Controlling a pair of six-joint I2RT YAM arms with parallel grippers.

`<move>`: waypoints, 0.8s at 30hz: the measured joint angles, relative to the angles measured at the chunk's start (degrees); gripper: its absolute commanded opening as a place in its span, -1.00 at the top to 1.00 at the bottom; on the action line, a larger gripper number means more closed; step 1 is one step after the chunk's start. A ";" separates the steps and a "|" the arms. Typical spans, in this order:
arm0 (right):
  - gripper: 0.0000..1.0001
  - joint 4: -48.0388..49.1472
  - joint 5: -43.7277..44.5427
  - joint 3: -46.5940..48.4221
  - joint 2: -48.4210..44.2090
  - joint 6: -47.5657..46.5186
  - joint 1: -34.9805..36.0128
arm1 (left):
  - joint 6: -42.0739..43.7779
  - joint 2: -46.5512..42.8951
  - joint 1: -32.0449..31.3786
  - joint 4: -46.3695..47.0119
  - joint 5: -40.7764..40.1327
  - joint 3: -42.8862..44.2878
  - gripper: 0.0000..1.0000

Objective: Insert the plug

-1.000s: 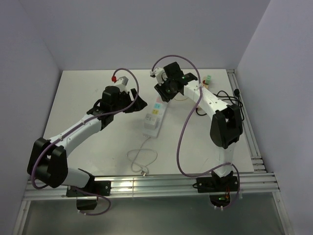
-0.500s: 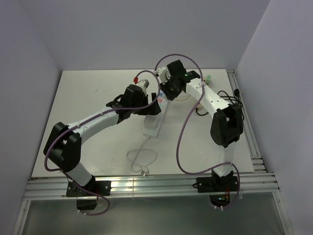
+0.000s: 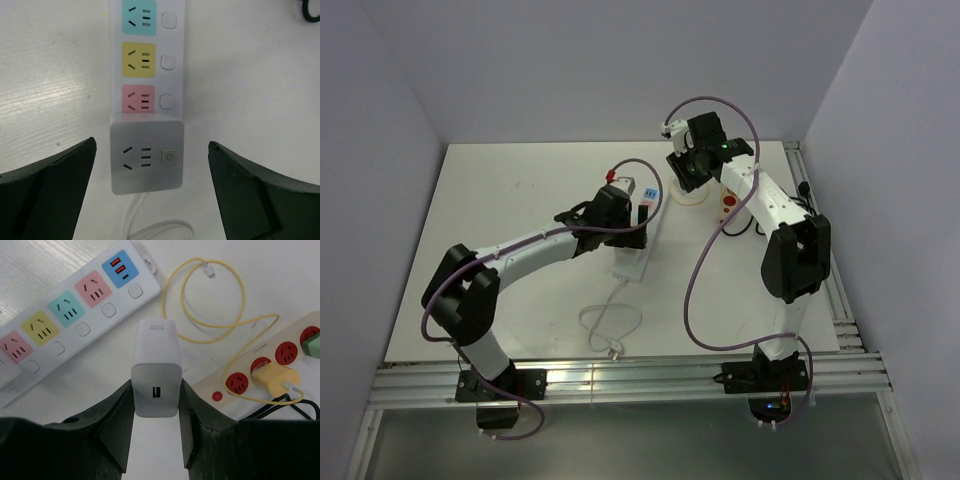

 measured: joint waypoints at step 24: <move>1.00 -6.32 -9.53 0.42 -0.39 -3.41 1.11 | 6.86 2.93 -0.50 -6.08 1.44 0.46 0.09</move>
